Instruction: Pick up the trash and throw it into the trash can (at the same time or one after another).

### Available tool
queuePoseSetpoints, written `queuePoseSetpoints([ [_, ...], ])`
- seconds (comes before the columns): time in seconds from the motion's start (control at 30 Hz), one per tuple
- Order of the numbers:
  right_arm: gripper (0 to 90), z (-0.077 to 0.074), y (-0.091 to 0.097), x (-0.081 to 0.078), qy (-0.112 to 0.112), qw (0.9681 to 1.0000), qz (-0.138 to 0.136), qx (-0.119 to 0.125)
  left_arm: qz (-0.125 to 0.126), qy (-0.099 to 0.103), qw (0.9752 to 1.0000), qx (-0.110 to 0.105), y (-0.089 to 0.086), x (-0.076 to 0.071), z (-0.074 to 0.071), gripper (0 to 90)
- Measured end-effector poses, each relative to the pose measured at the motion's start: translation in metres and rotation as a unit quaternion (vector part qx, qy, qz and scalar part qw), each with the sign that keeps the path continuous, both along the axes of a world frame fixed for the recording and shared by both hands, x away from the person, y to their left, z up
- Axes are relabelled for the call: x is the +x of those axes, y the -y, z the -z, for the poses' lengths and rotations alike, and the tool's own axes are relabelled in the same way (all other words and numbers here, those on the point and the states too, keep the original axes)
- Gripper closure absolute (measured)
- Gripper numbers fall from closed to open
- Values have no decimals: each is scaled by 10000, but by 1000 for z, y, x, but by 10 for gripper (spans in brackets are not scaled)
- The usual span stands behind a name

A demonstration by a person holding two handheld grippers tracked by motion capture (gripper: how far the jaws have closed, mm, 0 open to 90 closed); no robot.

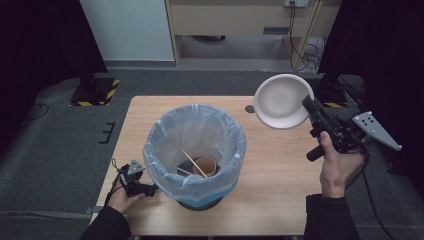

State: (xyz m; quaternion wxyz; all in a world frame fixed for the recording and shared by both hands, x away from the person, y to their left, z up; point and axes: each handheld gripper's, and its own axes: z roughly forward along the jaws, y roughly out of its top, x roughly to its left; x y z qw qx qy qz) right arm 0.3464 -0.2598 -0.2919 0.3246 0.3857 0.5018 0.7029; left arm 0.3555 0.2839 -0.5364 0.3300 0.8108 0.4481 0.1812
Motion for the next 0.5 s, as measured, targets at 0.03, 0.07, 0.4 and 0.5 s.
queuePoseSetpoints([
  [0.03, 842, 0, 0, 0, 0, 10000, 0, 0, 0, 0, 10000, 0, 0, 0, 0, 0],
  [0.07, 842, -5, -6, -4, 82, 9999, -106, -29, 2, 2, 10000, -6, 0, 0, 0, 0],
  [0.4, 841, -20, -37, -20, 350, 9974, -596, -196, 0, 2, 10000, -8, 0, 0, 0, 0],
  [0.5, 842, -21, -43, -22, 366, 9968, -674, -223, 1, 2, 10000, -9, 0, 0, 0, 0],
])
